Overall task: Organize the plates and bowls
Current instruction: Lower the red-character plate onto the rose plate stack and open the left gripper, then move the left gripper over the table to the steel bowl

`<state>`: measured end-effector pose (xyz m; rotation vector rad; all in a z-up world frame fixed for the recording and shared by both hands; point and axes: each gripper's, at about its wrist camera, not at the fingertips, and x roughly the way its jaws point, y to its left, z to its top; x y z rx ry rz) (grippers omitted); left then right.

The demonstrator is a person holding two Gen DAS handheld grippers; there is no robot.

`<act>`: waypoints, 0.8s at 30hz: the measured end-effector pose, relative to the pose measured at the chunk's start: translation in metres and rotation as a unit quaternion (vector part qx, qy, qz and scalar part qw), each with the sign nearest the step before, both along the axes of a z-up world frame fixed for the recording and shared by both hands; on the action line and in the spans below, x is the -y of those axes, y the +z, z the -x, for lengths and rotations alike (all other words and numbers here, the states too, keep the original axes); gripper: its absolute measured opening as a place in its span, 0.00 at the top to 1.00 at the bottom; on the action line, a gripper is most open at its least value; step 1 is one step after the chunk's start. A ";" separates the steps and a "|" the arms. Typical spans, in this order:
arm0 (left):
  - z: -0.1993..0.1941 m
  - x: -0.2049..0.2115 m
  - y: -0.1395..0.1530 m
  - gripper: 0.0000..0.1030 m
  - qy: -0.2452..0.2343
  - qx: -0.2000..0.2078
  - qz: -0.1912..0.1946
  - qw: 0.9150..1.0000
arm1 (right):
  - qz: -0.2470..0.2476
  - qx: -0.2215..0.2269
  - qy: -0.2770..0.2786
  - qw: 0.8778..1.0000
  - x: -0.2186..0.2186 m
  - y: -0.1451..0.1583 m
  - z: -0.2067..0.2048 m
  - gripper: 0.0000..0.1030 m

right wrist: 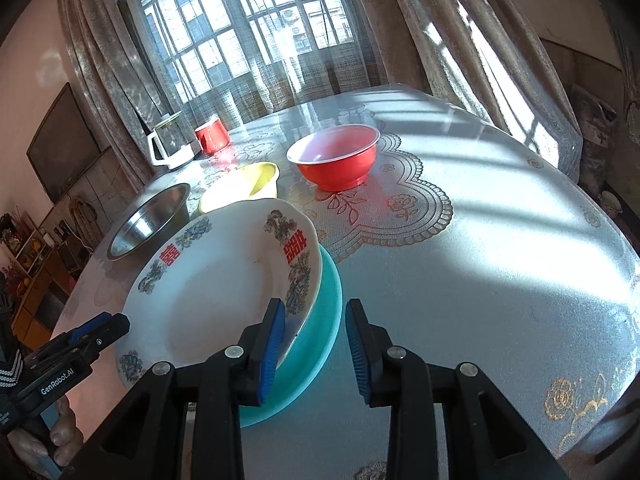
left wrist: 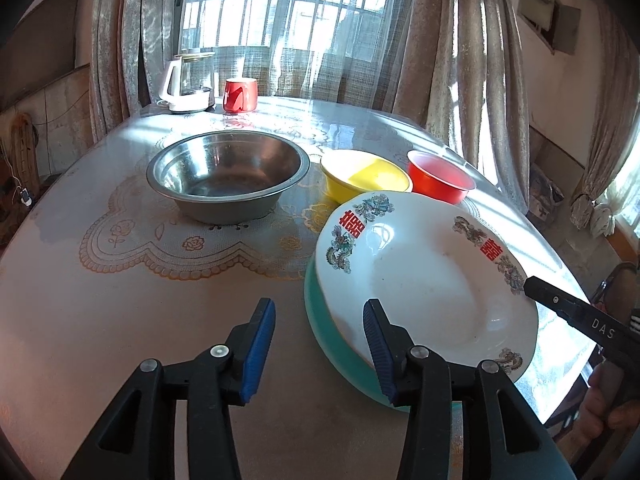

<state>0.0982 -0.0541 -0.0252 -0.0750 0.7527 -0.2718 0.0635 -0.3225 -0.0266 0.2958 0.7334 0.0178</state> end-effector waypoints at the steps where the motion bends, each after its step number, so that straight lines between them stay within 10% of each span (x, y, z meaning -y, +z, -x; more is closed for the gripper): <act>1: 0.001 -0.002 0.001 0.52 0.002 0.002 0.002 1.000 | 0.001 0.002 -0.006 1.000 0.001 0.002 0.000 0.69; 24: -0.001 -0.044 0.007 0.45 0.074 -0.008 -0.021 0.997 | -0.018 0.020 0.101 0.994 -0.061 0.031 -0.017 0.65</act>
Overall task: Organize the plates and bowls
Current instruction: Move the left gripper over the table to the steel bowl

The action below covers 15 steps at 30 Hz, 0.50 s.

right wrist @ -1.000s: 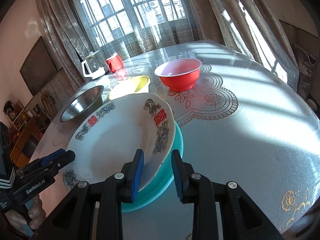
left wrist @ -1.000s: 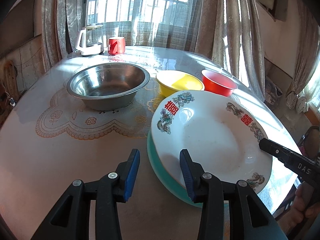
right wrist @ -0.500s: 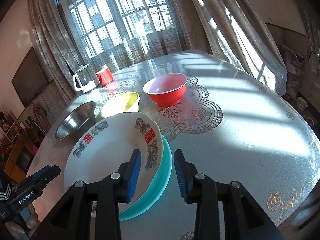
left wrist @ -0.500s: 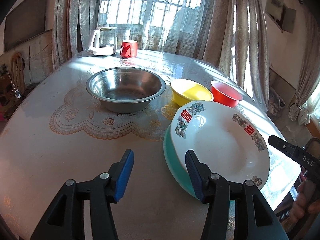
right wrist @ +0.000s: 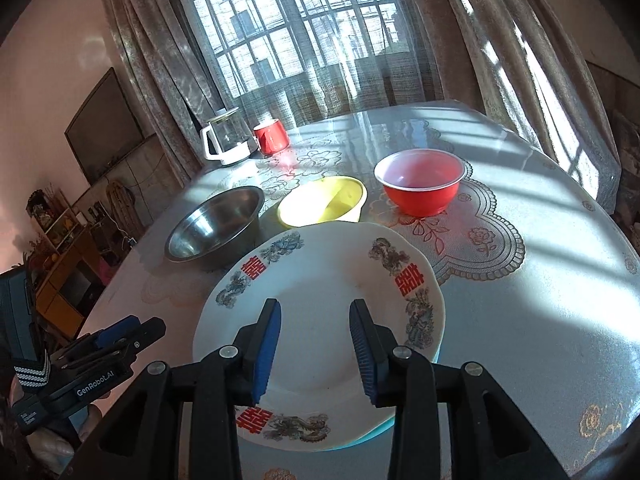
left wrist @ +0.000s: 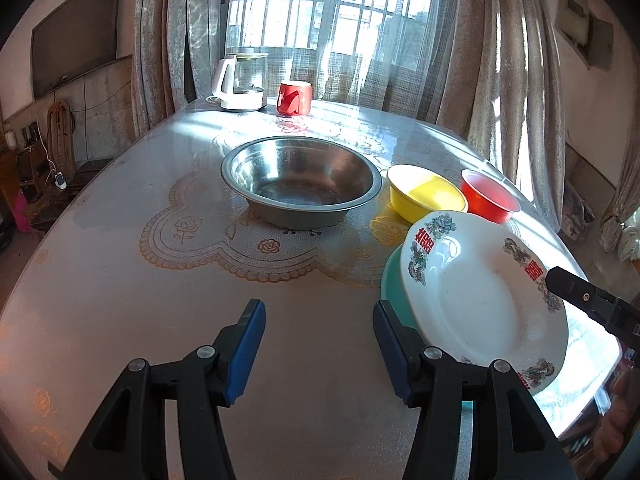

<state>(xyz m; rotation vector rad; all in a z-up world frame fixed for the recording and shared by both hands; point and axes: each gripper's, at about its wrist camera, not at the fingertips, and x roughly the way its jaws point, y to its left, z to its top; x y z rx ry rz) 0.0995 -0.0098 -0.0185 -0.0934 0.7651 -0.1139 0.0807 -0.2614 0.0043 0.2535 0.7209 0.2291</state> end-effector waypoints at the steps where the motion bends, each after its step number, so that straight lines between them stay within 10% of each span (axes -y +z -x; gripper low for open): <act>1: -0.001 -0.003 -0.002 0.45 0.004 -0.004 0.000 1.000 | -0.001 -0.002 0.005 1.000 -0.003 0.000 -0.002 0.65; 15: -0.022 -0.058 0.000 0.45 0.050 0.003 0.031 0.998 | -0.037 -0.046 0.090 0.994 -0.059 0.003 -0.056 0.65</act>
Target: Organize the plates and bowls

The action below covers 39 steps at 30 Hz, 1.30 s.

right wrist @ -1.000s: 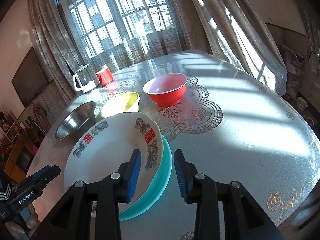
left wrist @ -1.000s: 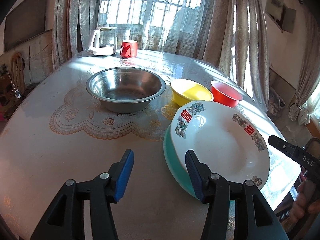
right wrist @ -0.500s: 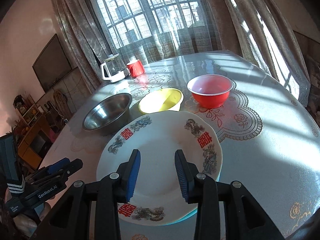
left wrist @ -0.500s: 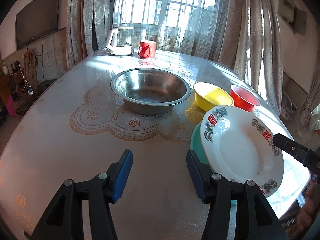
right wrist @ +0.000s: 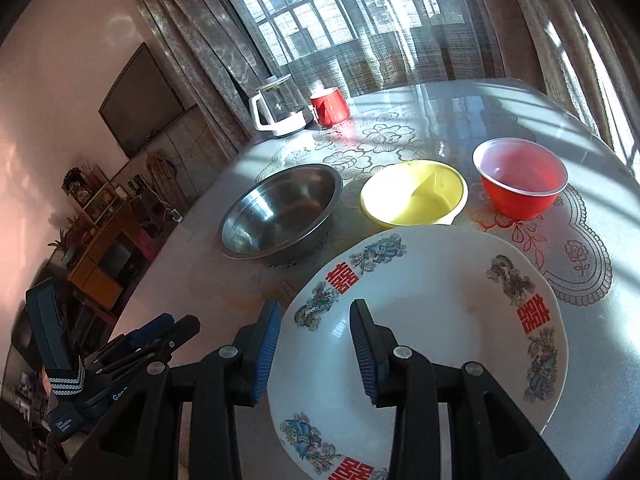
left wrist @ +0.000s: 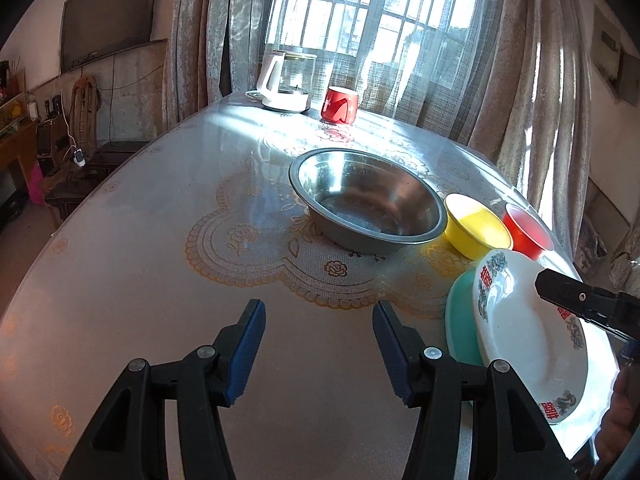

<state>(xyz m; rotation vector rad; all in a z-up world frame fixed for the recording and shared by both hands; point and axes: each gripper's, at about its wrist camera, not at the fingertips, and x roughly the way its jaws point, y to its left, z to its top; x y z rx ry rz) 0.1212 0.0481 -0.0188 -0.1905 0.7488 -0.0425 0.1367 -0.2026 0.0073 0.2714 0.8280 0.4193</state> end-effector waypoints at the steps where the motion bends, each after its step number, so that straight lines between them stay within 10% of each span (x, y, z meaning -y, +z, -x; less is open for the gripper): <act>1: -0.004 -0.004 0.002 0.45 0.002 0.002 0.003 1.000 | 0.000 -0.002 0.004 1.000 -0.005 0.000 -0.006 0.65; 22: -0.124 -0.029 -0.003 0.47 0.010 -0.026 0.039 0.999 | 0.033 -0.084 -0.011 0.996 -0.041 -0.036 -0.142 0.65; 26: -0.140 -0.022 -0.014 0.68 -0.003 -0.046 0.035 0.998 | 0.050 -0.082 -0.008 0.995 -0.049 -0.040 -0.150 0.67; 39: -0.100 -0.027 -0.014 0.76 0.000 -0.031 0.041 0.999 | 0.113 -0.052 0.023 0.992 -0.071 -0.040 -0.131 0.79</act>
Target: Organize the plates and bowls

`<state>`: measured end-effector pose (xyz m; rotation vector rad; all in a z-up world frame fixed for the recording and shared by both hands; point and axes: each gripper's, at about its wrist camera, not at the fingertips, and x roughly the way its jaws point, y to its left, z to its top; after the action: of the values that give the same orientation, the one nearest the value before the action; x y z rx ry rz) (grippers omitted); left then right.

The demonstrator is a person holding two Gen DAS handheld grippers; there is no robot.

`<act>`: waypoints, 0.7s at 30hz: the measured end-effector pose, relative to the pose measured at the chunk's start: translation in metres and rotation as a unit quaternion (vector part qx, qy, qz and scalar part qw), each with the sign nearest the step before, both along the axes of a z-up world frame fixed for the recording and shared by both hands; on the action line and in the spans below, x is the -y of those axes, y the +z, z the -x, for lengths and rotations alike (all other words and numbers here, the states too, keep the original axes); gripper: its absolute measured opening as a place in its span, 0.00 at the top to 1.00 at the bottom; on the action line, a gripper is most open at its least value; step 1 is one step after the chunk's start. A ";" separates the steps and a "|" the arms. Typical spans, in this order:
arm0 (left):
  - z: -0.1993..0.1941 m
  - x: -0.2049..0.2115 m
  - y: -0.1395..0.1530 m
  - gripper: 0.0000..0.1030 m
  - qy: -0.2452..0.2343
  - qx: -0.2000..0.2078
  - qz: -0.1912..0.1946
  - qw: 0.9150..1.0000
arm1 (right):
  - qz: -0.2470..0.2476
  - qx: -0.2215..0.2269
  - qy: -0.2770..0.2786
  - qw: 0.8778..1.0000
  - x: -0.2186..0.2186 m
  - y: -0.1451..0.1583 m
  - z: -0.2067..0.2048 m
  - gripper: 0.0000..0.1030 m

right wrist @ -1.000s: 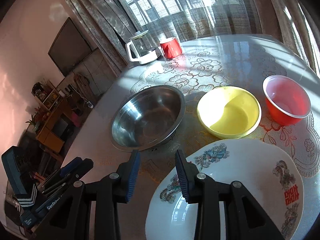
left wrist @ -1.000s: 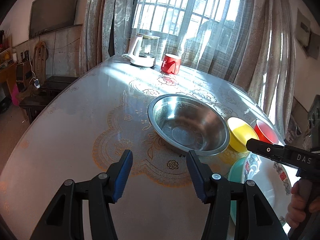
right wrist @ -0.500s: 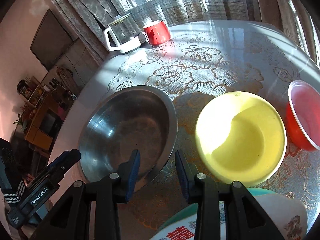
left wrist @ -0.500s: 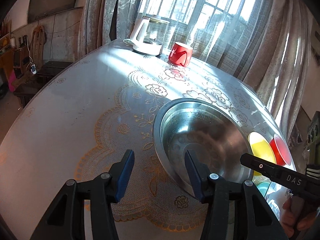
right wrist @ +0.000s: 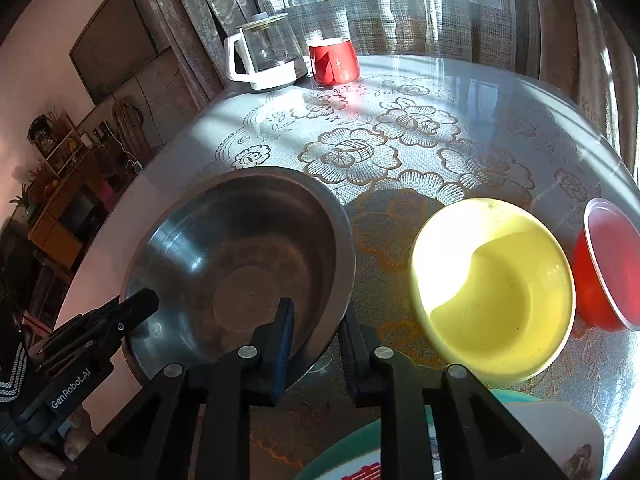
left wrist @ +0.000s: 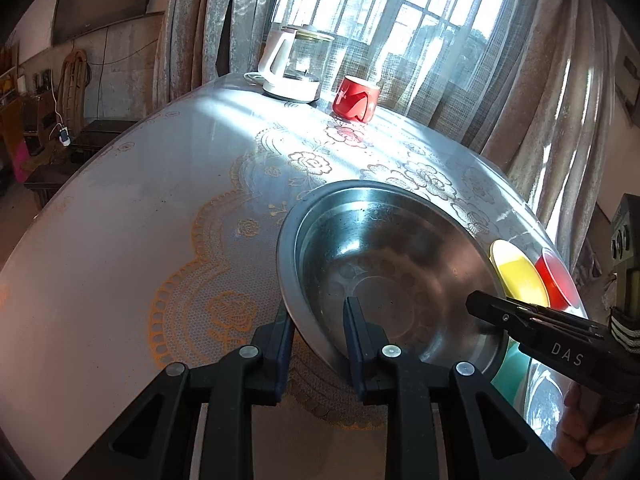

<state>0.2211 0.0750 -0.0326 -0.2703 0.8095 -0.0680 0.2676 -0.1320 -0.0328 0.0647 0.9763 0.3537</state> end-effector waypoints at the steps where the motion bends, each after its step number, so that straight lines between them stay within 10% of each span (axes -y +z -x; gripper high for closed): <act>1: 0.005 -0.002 0.001 0.75 0.001 0.000 0.001 1.000 | 0.000 0.000 0.004 1.000 -0.002 0.000 0.004 0.79; 21: 0.132 -0.038 0.010 0.73 0.022 0.013 -0.001 1.000 | -0.024 -0.004 0.078 0.997 -0.039 0.009 0.105 0.79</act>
<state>0.0893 0.1132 -0.0221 -0.2857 0.7781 -0.0290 0.1629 -0.0932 -0.0238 0.0335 0.9839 0.5199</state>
